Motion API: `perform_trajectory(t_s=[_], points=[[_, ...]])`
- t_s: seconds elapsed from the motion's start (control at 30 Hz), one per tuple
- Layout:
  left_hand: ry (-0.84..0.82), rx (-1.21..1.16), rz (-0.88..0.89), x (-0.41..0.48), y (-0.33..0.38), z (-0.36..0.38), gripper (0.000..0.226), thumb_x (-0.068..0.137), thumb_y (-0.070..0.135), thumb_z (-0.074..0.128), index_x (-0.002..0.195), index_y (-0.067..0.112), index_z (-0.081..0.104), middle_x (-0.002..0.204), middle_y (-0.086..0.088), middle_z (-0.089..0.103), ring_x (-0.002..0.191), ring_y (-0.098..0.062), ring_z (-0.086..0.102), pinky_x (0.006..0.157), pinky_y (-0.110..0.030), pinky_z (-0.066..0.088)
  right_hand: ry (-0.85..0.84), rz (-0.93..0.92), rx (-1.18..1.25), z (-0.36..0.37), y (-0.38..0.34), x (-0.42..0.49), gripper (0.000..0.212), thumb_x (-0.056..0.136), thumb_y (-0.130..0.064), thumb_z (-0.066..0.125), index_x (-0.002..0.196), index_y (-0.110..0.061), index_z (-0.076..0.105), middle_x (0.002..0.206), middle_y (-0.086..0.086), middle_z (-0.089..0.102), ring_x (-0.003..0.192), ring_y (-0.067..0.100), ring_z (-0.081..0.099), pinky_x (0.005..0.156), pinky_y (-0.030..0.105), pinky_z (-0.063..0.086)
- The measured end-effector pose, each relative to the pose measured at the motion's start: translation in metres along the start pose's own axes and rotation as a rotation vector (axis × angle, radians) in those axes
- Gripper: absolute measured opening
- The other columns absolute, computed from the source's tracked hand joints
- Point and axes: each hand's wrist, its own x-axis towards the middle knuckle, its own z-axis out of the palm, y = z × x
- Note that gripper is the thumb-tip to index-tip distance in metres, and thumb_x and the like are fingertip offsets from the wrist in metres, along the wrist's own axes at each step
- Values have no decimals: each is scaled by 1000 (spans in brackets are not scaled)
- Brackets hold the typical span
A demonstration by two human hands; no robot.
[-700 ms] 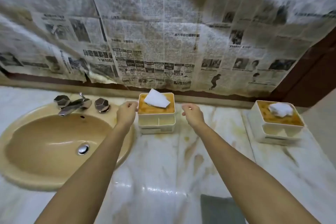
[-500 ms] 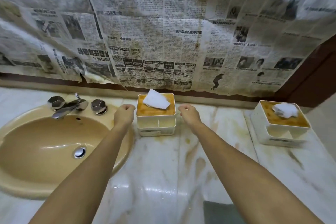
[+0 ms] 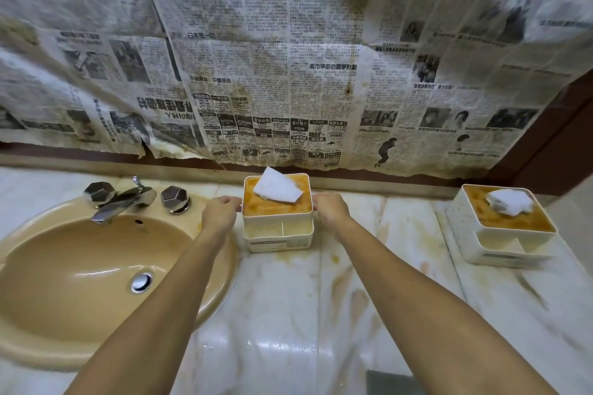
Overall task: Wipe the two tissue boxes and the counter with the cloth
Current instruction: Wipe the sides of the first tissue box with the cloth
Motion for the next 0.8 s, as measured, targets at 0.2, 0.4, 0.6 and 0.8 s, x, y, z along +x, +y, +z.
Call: perform_trajectory(t_s=[0.2,0.4,0.6,0.8], points=[[-26,-40,10,-15,0,1,19,94,22,57,94,16,75,94,-4,73,100,-26,63,95,-41,51,-4,25,-28,-4,4,-5,24,84,-20,50,89,-11,71,99,5,71,97,30,62,92,42,49],[-67,-110,0,-43,-4,10,22,96,19,55,105,11,73,96,-3,68,84,-17,57,66,-25,41,-9,37,-53,-21,19,-21,25,81,-19,47,88,-10,69,94,5,69,92,29,59,88,43,46],[-137,-81,35,-75,6,23,25,96,15,53,110,8,73,94,-3,70,80,-14,54,62,-22,38,3,38,62,-51,42,-64,19,76,-17,47,79,-9,64,85,5,63,80,22,49,73,34,37],[-233,-43,11,-115,1,41,27,96,16,52,113,9,72,94,-2,68,80,-13,55,63,-22,38,29,58,168,-90,69,-120,28,87,-17,47,95,-3,69,93,4,65,87,21,54,83,40,46]])
